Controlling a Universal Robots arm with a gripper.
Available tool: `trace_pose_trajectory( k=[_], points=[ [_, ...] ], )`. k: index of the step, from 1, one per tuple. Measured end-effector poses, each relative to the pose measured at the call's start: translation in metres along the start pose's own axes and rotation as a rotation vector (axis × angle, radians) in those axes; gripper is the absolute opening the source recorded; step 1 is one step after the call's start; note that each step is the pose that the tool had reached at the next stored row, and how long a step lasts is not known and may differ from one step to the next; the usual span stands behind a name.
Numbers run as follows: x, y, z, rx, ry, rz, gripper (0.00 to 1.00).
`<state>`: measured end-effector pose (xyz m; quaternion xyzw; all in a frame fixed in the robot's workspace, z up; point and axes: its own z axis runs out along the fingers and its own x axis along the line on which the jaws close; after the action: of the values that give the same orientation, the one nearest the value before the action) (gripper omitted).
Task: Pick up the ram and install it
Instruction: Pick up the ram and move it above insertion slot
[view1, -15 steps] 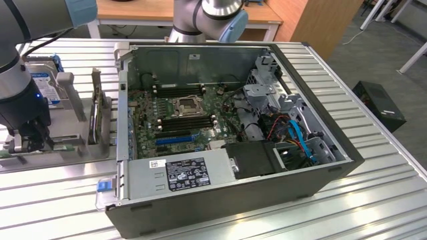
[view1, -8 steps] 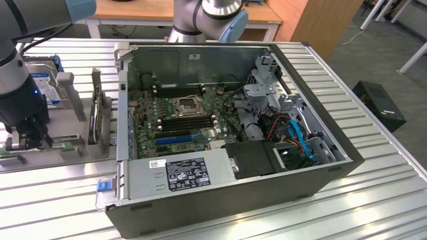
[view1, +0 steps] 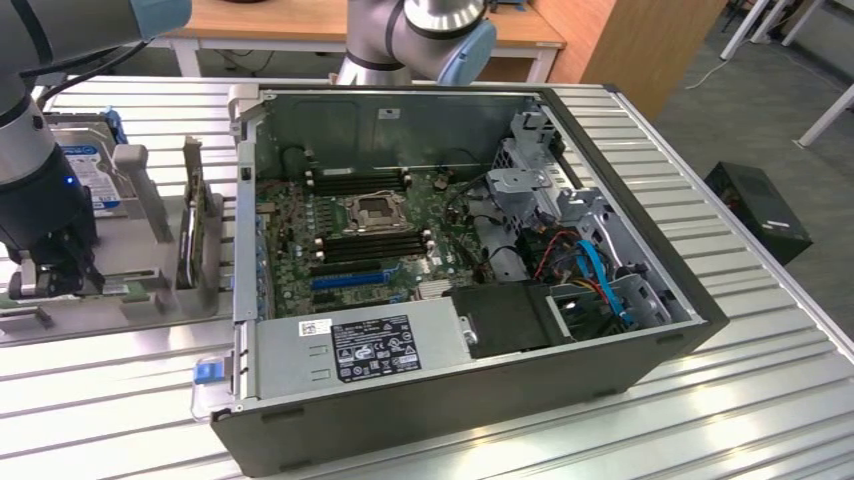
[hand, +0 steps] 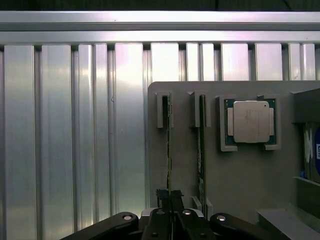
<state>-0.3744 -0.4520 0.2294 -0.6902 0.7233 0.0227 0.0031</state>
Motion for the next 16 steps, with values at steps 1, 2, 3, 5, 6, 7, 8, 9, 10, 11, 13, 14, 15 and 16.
trace_pose_trajectory(
  k=[1,2,3,5,6,7,8,9,10,11,13,14,15,16],
  points=[
    [0.0000,0.0000,0.0000,-0.0001,0.0000,0.000,0.12],
    [0.0000,0.0000,0.0000,0.0000,0.0000,0.000,0.12],
    [0.0000,0.0000,0.0000,-0.0001,-0.0001,0.000,0.12],
    [0.0000,0.0000,0.0000,0.0000,-0.0001,0.001,0.12],
    [0.0000,0.0000,0.0000,0.0001,-0.0001,0.001,0.12],
    [-0.0001,0.0000,-0.0001,0.0001,-0.0002,0.002,0.12],
    [0.0000,0.0000,-0.0003,0.0001,-0.0001,0.002,0.12],
    [0.0000,0.0000,-0.0011,-0.0003,0.0002,0.002,0.12],
    [-0.0001,-0.0001,-0.0018,-0.0002,0.0001,0.002,0.12],
    [-0.0001,-0.0002,-0.0023,0.0000,0.0000,0.002,0.12],
    [-0.0002,-0.0002,-0.0035,0.0000,0.0000,0.002,0.12],
    [-0.0002,-0.0002,-0.0043,-0.0001,0.0000,0.002,0.12],
    [-0.0002,-0.0002,-0.0051,0.0000,0.0000,0.002,0.12],
    [-0.0002,-0.0001,-0.0059,0.0000,0.0000,0.002,0.12]
  ],
)
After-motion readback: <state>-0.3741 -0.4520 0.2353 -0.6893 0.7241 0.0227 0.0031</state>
